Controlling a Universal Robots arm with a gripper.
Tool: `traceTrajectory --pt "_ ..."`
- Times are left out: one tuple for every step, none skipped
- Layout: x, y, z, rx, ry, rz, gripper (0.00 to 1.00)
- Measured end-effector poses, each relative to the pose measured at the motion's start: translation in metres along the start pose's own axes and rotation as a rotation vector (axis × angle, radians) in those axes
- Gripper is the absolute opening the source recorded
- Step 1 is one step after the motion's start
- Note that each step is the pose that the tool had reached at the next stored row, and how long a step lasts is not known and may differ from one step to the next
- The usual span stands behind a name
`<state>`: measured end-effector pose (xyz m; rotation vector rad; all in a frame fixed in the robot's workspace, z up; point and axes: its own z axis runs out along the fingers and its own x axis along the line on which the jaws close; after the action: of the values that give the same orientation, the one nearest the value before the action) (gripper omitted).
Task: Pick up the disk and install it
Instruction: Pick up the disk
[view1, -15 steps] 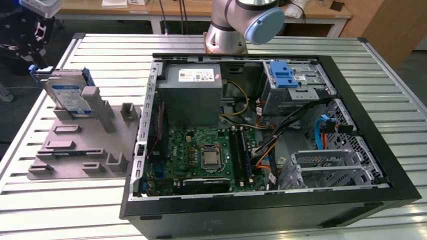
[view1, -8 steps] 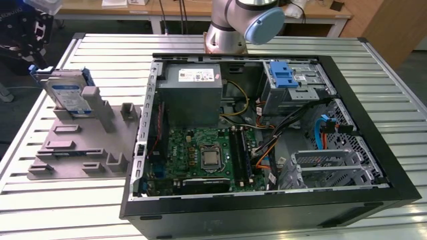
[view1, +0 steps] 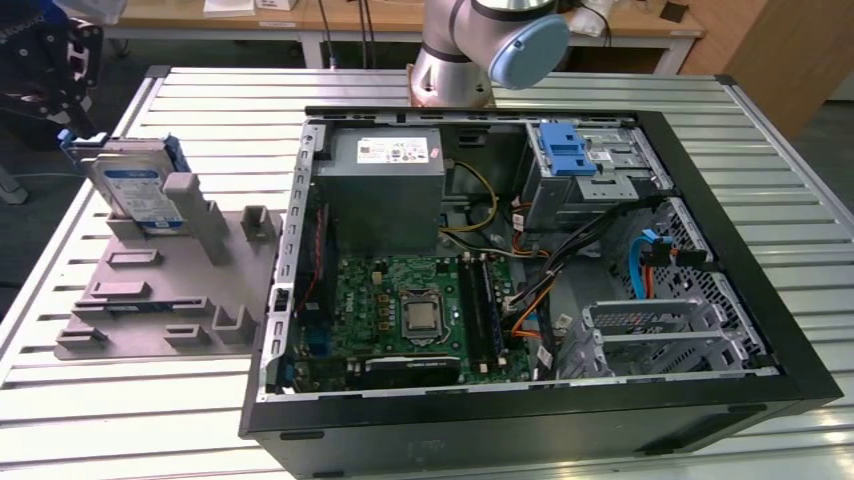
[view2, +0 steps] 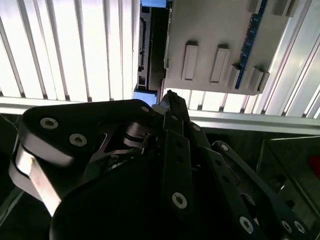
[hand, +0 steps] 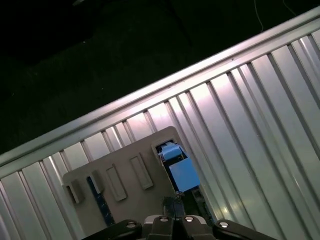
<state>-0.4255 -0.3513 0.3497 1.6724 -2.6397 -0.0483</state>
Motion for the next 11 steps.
traceTrajectory --pt "0.0 0.0 0.0001 0.0003 0.0004 -0.018 0.11" --pt "0.0 0.0 0.0001 0.0009 0.0009 -0.037 0.11" --pt "0.0 0.0 0.0002 0.0015 0.0011 -0.052 0.11" --pt "0.0 0.0 0.0003 0.0025 0.0009 -0.063 0.11" --pt "0.0 0.0002 0.0004 0.0034 0.0003 -0.068 0.11" --pt "0.0002 0.0004 0.0006 0.0044 -0.0002 -0.071 0.11" --pt "0.0002 0.0006 0.0006 0.0049 -0.0004 -0.073 0.11" --pt "0.0004 0.0011 0.0006 0.0056 -0.0006 -0.074 0.11" --pt "0.0004 0.0017 0.0007 0.0064 -0.0007 -0.074 0.11" --pt "0.0002 0.0025 0.0008 0.0072 -0.0006 -0.074 0.11" --pt "-0.0001 0.004 0.0009 0.0083 -0.0007 -0.074 0.11"
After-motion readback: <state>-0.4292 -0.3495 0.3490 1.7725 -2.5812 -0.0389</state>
